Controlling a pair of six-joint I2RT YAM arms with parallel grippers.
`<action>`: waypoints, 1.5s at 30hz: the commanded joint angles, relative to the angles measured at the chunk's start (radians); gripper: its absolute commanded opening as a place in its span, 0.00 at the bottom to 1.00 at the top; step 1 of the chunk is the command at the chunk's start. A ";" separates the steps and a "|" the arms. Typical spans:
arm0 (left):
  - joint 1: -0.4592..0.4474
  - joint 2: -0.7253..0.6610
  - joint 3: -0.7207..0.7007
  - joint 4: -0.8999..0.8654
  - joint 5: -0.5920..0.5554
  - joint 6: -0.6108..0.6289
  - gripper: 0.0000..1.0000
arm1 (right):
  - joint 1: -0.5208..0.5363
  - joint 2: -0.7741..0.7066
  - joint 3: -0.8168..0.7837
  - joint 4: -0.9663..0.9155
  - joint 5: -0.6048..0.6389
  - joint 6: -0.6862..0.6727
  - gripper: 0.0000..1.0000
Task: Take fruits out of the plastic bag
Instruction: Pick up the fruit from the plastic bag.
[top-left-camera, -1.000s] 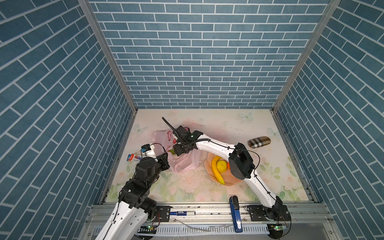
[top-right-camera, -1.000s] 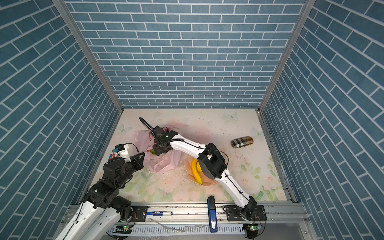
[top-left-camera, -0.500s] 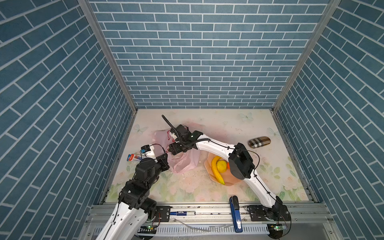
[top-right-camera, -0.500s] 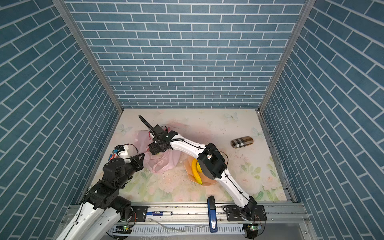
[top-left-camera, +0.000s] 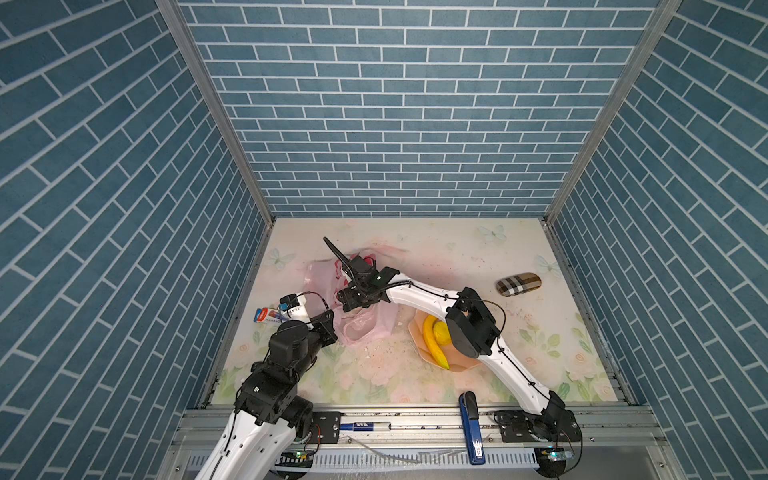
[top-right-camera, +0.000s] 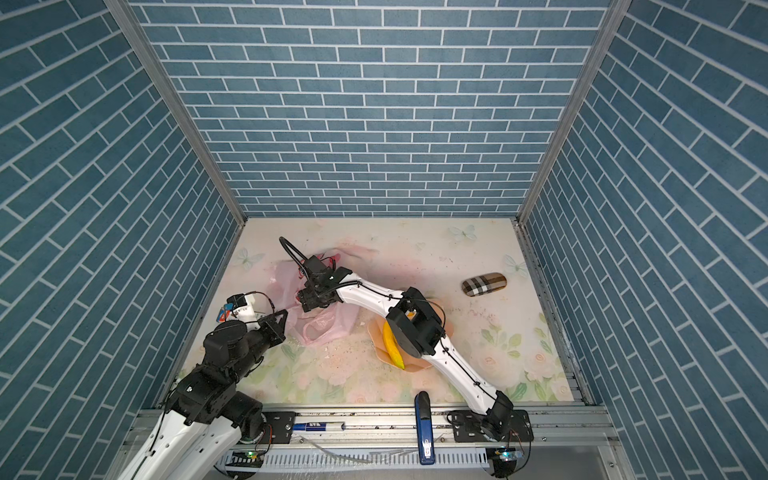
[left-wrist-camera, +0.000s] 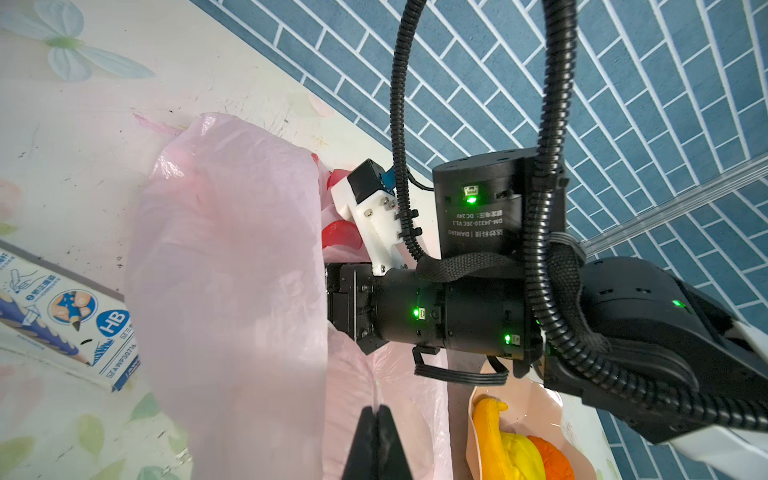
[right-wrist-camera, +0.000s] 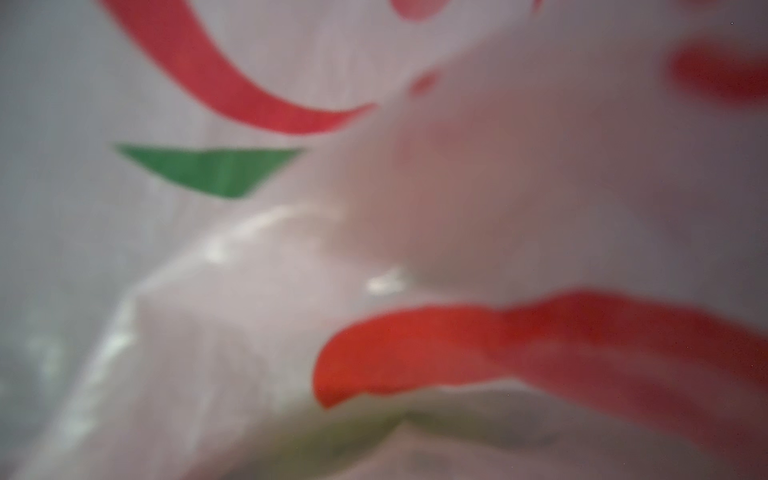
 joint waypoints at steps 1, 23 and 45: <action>0.000 -0.014 -0.016 -0.027 -0.012 -0.006 0.00 | -0.003 0.000 0.030 0.028 0.052 0.032 0.70; 0.001 0.050 -0.012 0.078 -0.044 -0.003 0.00 | 0.008 -0.240 -0.279 0.068 -0.041 -0.066 0.37; 0.000 0.097 0.020 0.128 -0.053 0.010 0.00 | 0.042 -0.556 -0.472 -0.061 -0.160 -0.165 0.35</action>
